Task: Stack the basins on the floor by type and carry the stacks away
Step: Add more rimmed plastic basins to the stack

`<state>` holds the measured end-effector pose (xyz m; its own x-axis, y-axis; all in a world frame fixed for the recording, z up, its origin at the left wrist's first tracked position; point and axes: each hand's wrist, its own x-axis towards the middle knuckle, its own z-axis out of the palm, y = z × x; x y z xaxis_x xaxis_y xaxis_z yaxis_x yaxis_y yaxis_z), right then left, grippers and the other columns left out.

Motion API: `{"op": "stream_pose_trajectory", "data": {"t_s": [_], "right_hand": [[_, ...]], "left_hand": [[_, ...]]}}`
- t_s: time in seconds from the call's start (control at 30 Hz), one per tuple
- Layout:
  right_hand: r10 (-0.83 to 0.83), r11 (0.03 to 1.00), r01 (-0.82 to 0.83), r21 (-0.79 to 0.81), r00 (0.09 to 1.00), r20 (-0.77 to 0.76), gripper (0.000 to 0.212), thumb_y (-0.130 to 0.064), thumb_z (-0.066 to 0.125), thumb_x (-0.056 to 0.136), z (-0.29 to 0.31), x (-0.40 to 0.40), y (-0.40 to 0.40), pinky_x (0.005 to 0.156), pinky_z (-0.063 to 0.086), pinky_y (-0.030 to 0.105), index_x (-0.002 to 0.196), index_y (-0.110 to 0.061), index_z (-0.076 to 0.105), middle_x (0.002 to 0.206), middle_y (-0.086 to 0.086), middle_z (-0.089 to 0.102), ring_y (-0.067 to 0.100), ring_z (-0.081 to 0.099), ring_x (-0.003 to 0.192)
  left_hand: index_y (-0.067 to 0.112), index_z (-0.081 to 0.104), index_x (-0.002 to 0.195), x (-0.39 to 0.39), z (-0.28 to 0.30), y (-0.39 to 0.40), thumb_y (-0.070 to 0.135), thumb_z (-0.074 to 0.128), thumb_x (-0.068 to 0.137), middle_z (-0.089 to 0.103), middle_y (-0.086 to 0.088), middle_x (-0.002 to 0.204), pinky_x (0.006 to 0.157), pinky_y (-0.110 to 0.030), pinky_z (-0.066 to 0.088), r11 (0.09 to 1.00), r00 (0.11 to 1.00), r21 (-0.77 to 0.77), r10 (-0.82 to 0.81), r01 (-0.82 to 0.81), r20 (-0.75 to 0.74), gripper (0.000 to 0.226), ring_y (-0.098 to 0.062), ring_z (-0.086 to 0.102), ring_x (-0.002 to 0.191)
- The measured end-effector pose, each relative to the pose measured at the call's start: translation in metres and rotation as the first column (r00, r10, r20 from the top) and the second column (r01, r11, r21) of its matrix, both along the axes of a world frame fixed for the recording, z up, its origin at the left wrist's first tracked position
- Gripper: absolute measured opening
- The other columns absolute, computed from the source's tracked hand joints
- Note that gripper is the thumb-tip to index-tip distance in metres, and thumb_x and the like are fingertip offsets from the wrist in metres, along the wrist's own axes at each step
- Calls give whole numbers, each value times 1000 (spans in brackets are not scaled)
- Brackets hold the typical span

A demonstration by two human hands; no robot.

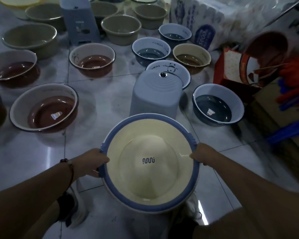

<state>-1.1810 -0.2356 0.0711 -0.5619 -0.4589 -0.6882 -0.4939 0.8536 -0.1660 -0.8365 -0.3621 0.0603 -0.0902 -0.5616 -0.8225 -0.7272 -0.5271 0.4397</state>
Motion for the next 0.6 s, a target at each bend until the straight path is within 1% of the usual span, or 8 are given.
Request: {"op": "stream_pose_trajectory", "data": {"t_s": [0.1, 0.23, 0.3, 0.37, 0.43, 0.5, 0.57, 0.6], "right_hand": [[33, 999, -33, 6, 999, -32, 28, -11, 55, 95, -19, 3, 4, 54, 40, 24, 119, 3, 57, 104, 14, 60, 27, 62, 97], [9, 1000, -8, 10, 994, -113, 29, -10, 50, 98, -38, 12, 9, 77, 45, 29, 125, 2, 47, 125, 16, 58, 27, 60, 111], [-9, 1000, 12, 22, 993, -117, 34, -13, 53, 97, -42, 15, 12, 85, 48, 32, 127, 1, 45, 127, 16, 57, 28, 60, 114], [-33, 998, 39, 51, 994, -105, 36, -15, 57, 96, -47, 16, 14, 85, 50, 33, 127, 1, 47, 124, 16, 59, 29, 61, 112], [-15, 990, 25, 136, 997, -72, 30, -13, 57, 96, -47, 21, 16, 84, 50, 31, 122, 1, 52, 116, 16, 61, 27, 62, 108], [110, 959, -95, 266, 993, -41, 14, -13, 58, 96, -43, 31, 19, 82, 49, 28, 105, -3, 56, 98, 12, 59, 21, 59, 91], [314, 870, -294, 397, 949, 16, 14, -16, 63, 94, -38, 42, 20, 86, 49, 26, 97, -4, 55, 105, 11, 58, 18, 54, 89], [385, 830, -369, 417, 922, 50, 24, -18, 64, 93, -35, 47, 21, 89, 49, 27, 109, -2, 57, 115, 11, 58, 18, 55, 95]], "left_hand": [[11, 57, 97, 2, -7, 6, 20, 59, 94, 60, -11, 89, 63, -34, 49, 979, 976, -53, -192, 198, 107, 10, -25, 57, 83], [9, 54, 84, 2, -19, 11, 16, 60, 92, 59, -10, 82, 54, -22, 43, 908, 922, -188, -343, 375, 181, 12, -17, 54, 67], [7, 53, 89, 3, -29, 19, 11, 61, 91, 57, -5, 79, 51, -17, 41, 881, 914, -251, -368, 401, 169, 10, -9, 51, 63], [9, 45, 102, 6, -34, 26, 13, 62, 91, 53, 1, 82, 53, -17, 39, 883, 920, -266, -346, 386, 184, 21, -8, 51, 69], [8, 44, 110, 11, -38, 28, 16, 63, 90, 56, -1, 88, 54, -17, 40, 886, 908, -231, -351, 401, 230, 28, -10, 54, 72], [5, 48, 114, 18, -40, 29, 20, 64, 90, 59, -3, 92, 54, -16, 43, 875, 861, -156, -392, 457, 323, 32, -11, 57, 74], [6, 54, 114, 27, -38, 31, 24, 60, 93, 62, -3, 96, 58, -15, 45, 820, 752, -30, -508, 571, 420, 28, -15, 62, 83], [7, 56, 117, 33, -36, 32, 25, 58, 95, 64, -5, 104, 65, -16, 47, 766, 666, 44, -584, 641, 464, 29, -15, 64, 92]]}}
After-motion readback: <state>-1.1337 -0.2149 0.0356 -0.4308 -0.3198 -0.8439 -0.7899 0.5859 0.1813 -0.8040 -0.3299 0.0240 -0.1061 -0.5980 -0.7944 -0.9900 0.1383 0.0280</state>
